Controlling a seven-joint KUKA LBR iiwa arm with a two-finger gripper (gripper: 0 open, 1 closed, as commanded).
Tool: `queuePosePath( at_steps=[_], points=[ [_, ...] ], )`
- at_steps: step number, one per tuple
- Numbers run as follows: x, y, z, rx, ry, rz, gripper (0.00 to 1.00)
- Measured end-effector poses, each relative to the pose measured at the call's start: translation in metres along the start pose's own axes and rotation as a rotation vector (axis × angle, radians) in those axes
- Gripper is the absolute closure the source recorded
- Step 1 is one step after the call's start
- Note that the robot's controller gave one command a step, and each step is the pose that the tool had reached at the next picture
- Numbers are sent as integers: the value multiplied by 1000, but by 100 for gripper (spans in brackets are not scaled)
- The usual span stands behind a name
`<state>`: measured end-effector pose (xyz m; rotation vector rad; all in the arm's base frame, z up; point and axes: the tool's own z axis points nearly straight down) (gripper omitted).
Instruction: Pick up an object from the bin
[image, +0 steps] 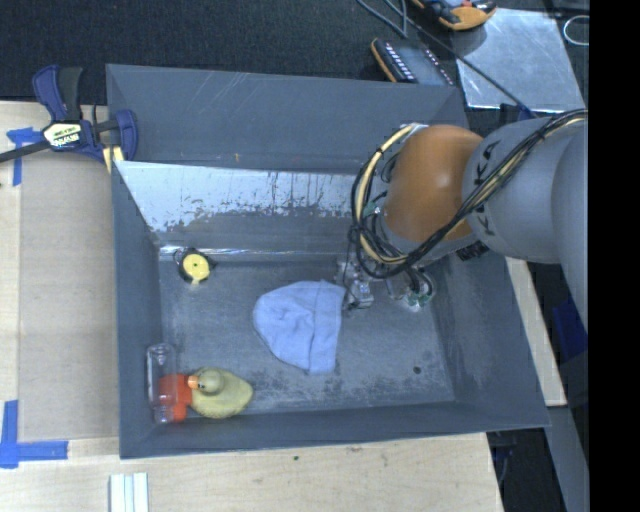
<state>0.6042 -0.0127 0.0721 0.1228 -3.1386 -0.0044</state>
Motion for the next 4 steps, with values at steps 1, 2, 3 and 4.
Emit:
queuePosePath(
  at_steps=[1, 2, 3, 4],
  points=[
    [0, 0, 0, 0, 0, 0, 100],
    [5, -10, -86, 0, 1, 13, 100],
    [-4, -27, -117, 1, -6, -3, 100],
    [-6, -7, -196, 0, -1, 0, 100]
  ],
)
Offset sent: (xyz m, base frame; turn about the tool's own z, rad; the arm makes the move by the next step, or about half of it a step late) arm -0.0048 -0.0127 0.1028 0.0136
